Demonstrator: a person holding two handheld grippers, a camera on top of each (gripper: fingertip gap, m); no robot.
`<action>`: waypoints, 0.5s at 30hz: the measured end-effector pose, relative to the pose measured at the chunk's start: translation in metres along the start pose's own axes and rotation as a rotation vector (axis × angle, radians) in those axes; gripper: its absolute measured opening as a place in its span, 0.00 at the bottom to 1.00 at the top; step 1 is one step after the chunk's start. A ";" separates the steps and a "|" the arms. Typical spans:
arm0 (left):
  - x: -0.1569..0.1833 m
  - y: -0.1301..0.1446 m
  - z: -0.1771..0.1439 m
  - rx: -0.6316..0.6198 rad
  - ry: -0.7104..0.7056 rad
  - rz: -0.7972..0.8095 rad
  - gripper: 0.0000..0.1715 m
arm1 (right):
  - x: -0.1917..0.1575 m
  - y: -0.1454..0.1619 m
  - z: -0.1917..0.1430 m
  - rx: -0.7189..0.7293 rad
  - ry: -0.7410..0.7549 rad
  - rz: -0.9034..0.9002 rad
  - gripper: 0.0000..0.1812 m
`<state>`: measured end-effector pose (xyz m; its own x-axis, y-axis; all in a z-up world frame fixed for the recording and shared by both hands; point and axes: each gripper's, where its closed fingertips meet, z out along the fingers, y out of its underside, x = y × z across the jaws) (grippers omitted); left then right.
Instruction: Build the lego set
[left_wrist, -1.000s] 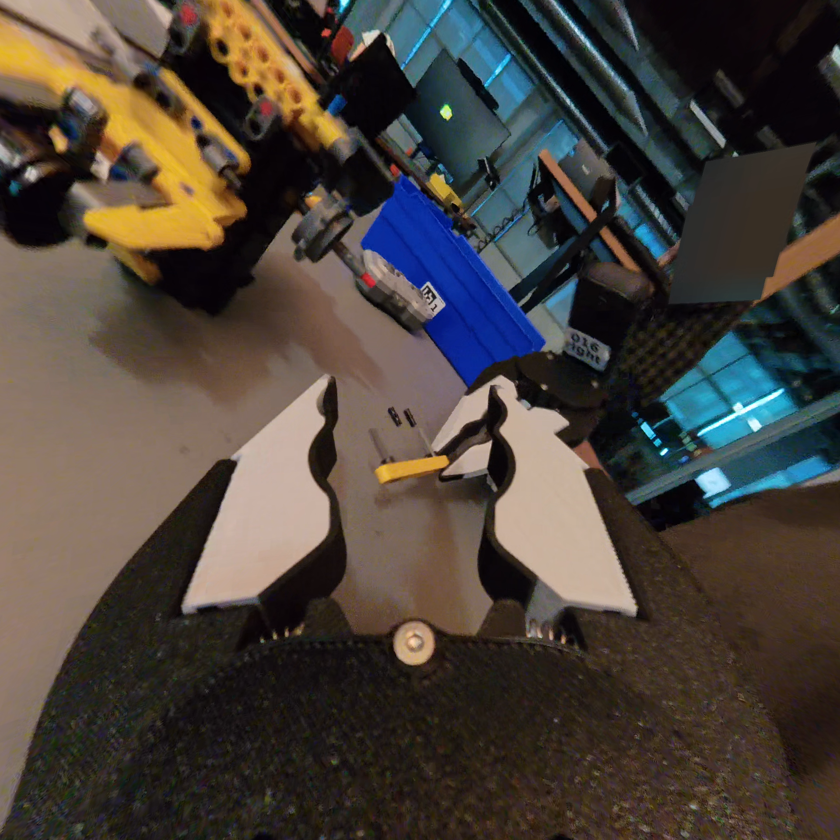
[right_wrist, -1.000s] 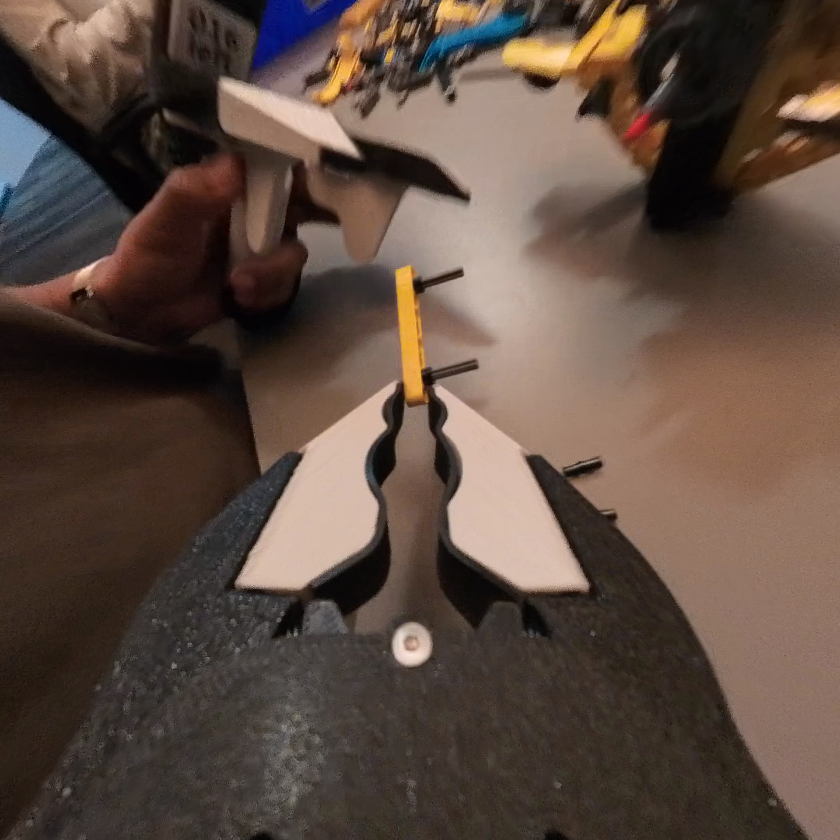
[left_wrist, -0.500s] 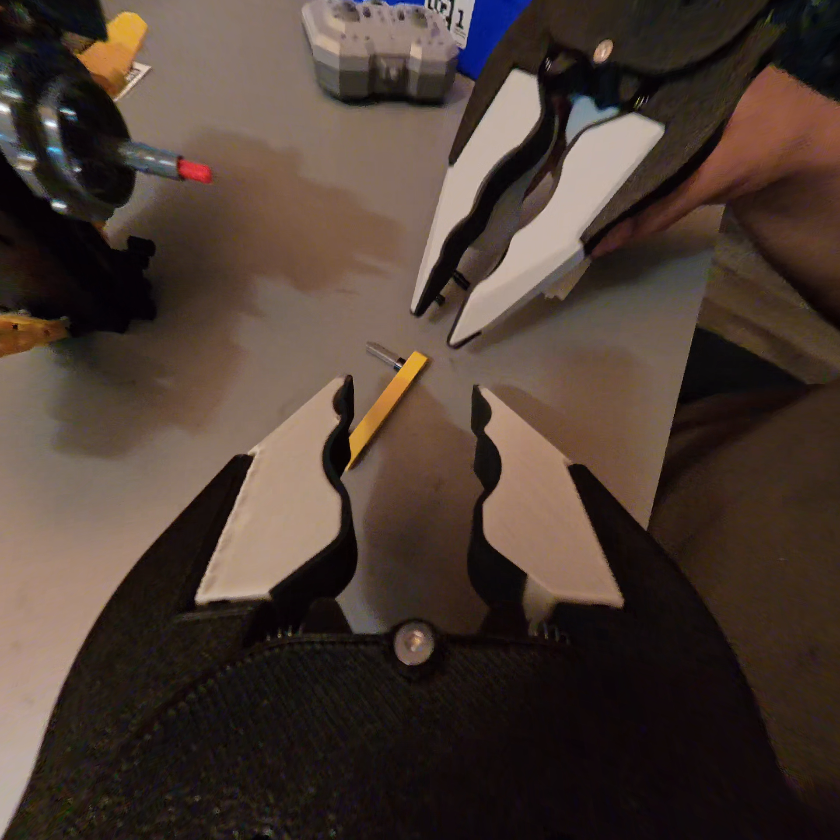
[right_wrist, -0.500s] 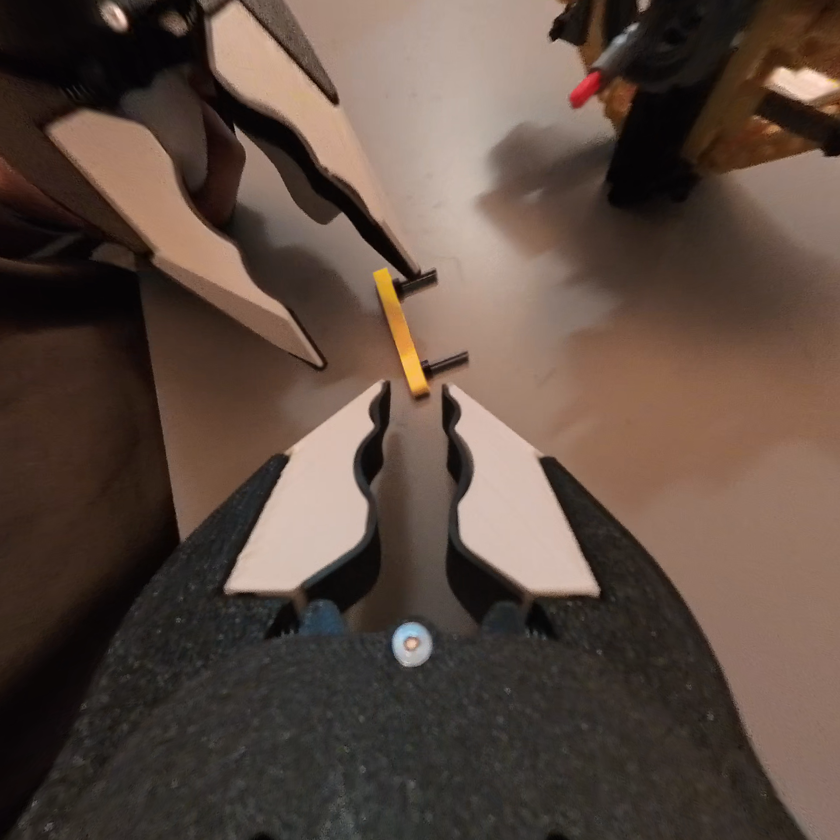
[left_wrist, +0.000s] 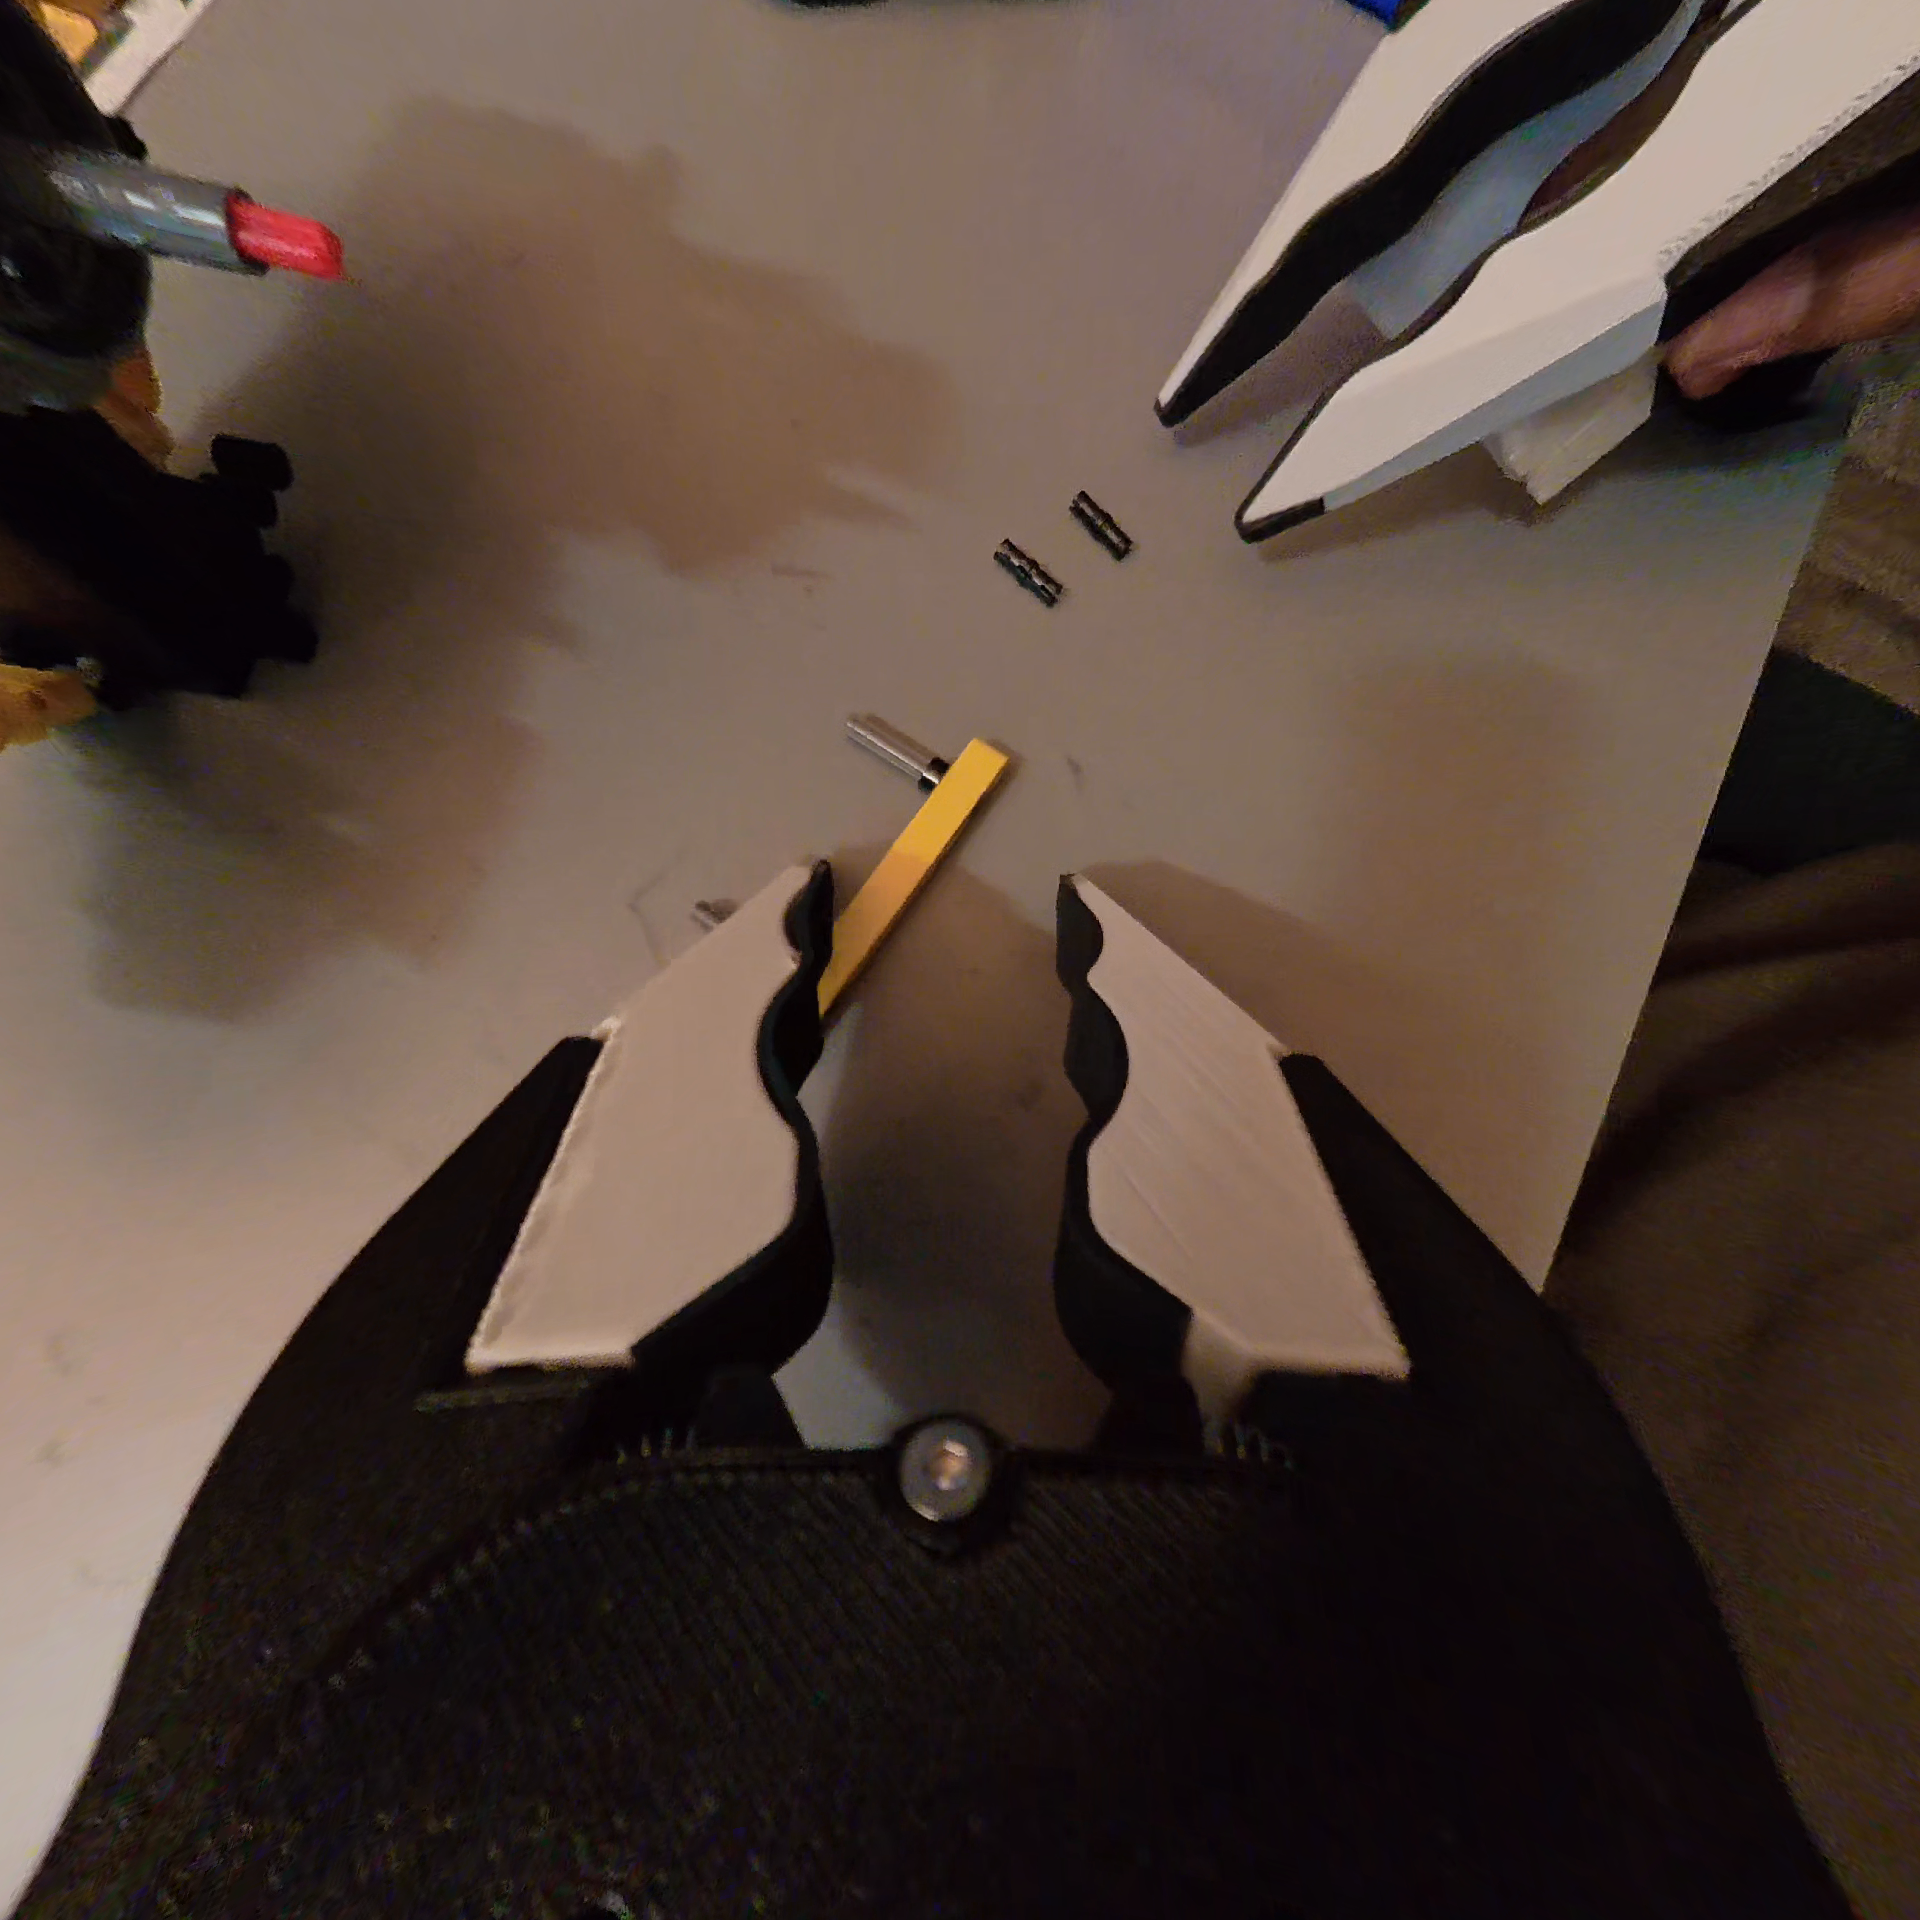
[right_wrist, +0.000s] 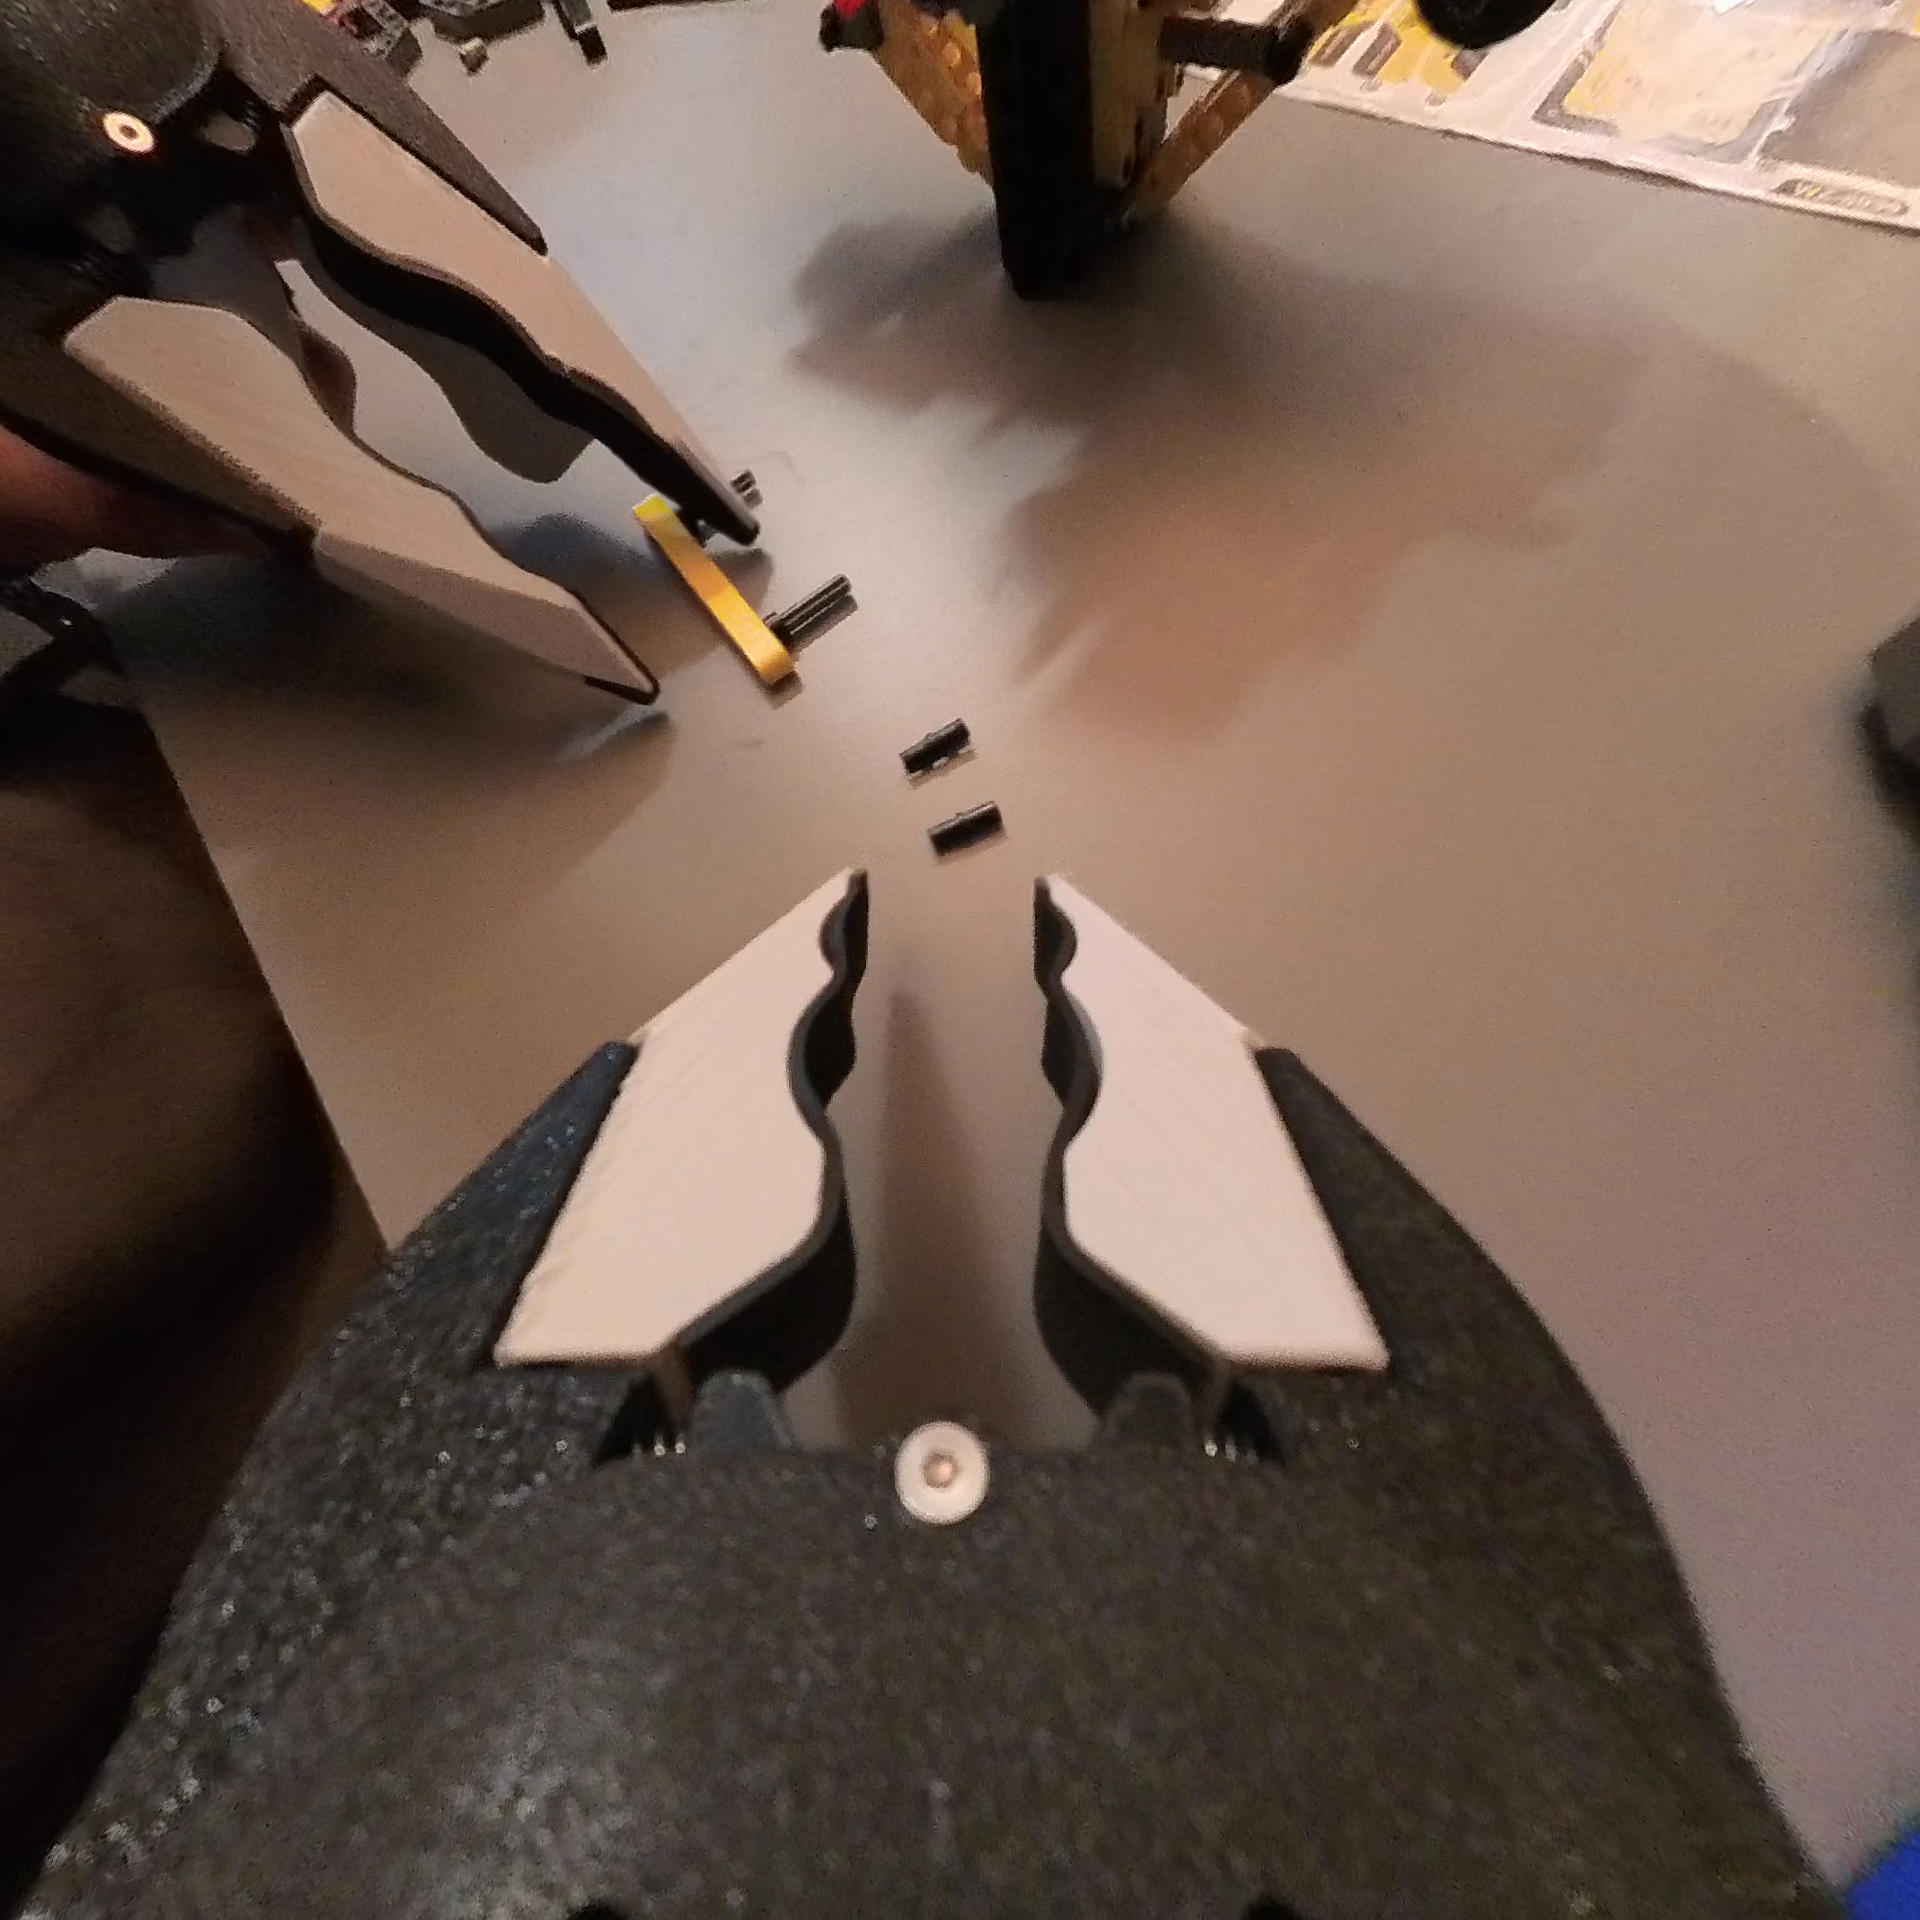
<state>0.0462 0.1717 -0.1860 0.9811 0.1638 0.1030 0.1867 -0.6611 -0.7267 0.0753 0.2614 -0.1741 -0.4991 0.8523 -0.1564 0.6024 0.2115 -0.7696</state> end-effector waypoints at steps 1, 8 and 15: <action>-0.001 0.001 0.000 -0.006 -0.011 -0.009 0.23 | 0.000 0.000 0.001 -0.004 0.011 -0.010 0.17; -0.006 0.003 -0.002 0.002 -0.070 -0.068 0.11 | 0.001 -0.001 0.020 -0.069 0.117 -0.039 0.14; -0.006 0.002 -0.005 0.018 -0.091 -0.135 0.04 | 0.013 -0.003 0.021 -0.078 0.257 -0.053 0.09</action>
<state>0.0411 0.1659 -0.1843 0.9383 0.3167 0.1387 0.3145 -0.6156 -0.7225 0.0542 0.2615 -0.1872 -0.3625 0.9305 0.0524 0.6308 0.2864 -0.7211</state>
